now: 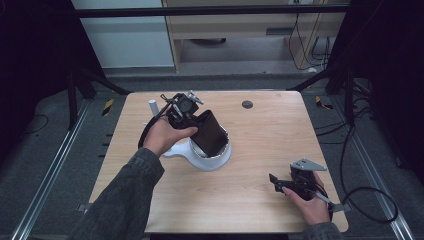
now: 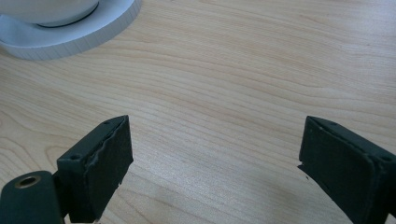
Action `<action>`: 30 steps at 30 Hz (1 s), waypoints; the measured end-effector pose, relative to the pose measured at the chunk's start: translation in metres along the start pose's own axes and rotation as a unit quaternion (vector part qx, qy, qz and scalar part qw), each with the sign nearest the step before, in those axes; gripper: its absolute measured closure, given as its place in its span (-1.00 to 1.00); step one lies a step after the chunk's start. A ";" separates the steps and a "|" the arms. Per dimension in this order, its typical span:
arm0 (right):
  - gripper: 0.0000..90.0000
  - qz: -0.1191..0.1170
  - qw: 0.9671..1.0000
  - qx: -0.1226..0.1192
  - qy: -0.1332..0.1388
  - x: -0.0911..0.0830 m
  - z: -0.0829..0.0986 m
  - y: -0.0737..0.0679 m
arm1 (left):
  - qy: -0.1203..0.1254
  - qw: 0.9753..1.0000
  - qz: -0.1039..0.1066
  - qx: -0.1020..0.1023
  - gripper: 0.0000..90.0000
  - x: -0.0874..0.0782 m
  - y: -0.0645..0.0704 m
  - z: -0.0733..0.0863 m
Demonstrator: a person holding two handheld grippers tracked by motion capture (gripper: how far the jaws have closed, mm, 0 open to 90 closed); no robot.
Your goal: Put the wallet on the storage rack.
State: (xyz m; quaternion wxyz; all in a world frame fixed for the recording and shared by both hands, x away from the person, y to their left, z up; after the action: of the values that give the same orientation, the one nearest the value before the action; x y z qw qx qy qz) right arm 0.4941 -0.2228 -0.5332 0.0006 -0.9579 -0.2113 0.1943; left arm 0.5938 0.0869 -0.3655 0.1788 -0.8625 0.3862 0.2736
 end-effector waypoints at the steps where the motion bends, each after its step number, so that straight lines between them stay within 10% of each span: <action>1: -0.78 0.000 1.000 -0.003 0.000 0.000 0.000 0.000 | 0.003 1.000 -0.006 0.000 0.21 -0.003 -0.002 0.001; 19: -0.78 -0.004 1.000 -0.003 -0.009 0.001 0.002 -0.002 | 0.057 0.998 -0.032 -0.011 0.27 -0.038 -0.014 -0.008; 30: -0.78 -0.002 1.000 -0.010 -0.010 0.001 0.003 -0.001 | 0.099 0.994 -0.039 -0.003 -0.07 -0.061 -0.009 -0.011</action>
State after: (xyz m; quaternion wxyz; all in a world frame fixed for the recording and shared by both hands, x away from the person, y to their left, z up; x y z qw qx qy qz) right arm 0.4936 -0.2213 -0.5363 -0.0105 -0.9554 -0.2156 0.2016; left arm 0.5702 0.1215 -0.3183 0.1475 -0.9004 0.3673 0.1807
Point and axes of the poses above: each handheld gripper's, and its own axes: x roughly forward along the jaws, z roughly out of its underside, y roughly to its right, the point moved 7 cm from there along x, roughly forward along the jaws, and after that the axes turned 14 degrees about y, right-handed, at the moved point
